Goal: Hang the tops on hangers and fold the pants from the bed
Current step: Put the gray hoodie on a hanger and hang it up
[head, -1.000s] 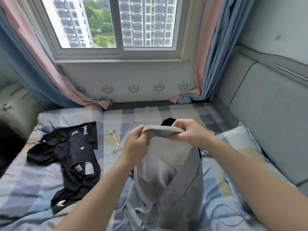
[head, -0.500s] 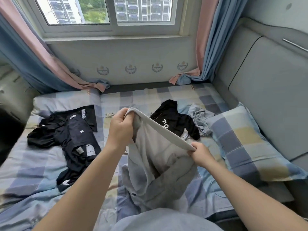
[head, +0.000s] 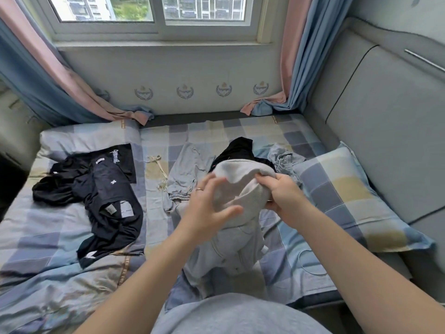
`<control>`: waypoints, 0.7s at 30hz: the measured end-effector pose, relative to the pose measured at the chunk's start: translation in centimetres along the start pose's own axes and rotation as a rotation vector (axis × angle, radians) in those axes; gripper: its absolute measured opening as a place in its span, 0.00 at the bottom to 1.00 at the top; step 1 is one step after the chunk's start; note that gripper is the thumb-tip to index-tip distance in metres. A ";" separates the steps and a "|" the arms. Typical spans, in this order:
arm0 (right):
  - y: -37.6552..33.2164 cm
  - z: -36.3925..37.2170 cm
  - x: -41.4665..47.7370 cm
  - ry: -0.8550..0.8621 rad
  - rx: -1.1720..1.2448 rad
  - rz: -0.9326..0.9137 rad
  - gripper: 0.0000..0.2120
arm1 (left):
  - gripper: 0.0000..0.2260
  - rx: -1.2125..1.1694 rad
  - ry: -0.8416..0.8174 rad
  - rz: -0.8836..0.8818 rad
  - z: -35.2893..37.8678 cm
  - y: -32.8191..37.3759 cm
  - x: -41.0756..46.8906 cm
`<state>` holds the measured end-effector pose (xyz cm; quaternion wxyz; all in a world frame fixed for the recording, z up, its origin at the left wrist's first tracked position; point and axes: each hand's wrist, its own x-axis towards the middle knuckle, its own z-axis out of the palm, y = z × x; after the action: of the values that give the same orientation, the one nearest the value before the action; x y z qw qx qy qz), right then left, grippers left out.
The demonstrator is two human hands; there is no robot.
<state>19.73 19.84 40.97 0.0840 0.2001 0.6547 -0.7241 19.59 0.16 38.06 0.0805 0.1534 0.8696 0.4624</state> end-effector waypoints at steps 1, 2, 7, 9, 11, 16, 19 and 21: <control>-0.5 0.2 -0.4 0.006 0.029 -0.012 0.07 | 0.27 0.003 -0.096 0.023 0.4 -0.1 -0.4; -0.9 0.3 -0.7 0.011 0.052 -0.029 0.08 | 0.23 0.004 -0.177 0.036 0.7 -0.1 -0.7; -2.4 0.5 -1.4 0.022 0.046 -0.090 0.11 | 0.13 0.022 -0.203 0.065 1.3 -0.3 -0.8; -2.8 0.2 -1.2 0.064 0.070 -0.088 0.10 | 0.12 0.166 -0.195 0.098 0.8 -0.8 -0.6; -3.1 -0.4 -1.0 0.103 0.077 -0.080 0.08 | 0.11 0.290 -0.171 0.136 0.4 -1.6 -0.6; -2.6 -1.6 -1.1 0.030 0.044 -0.108 0.07 | 0.11 0.176 -0.039 0.120 -0.8 -2.0 -0.2; -2.4 -2.1 -1.3 -0.001 0.064 -0.121 0.08 | 0.11 -0.085 0.001 0.057 -1.5 -1.0 0.1; -2.1 -2.1 -1.6 -0.036 0.072 -0.112 0.08 | 0.14 -0.183 0.034 0.044 -2.1 0.1 0.4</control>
<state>20.75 21.96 43.44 0.0479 0.1531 0.6368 -0.7542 18.59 -1.29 39.29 0.0695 0.1565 0.8212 0.5443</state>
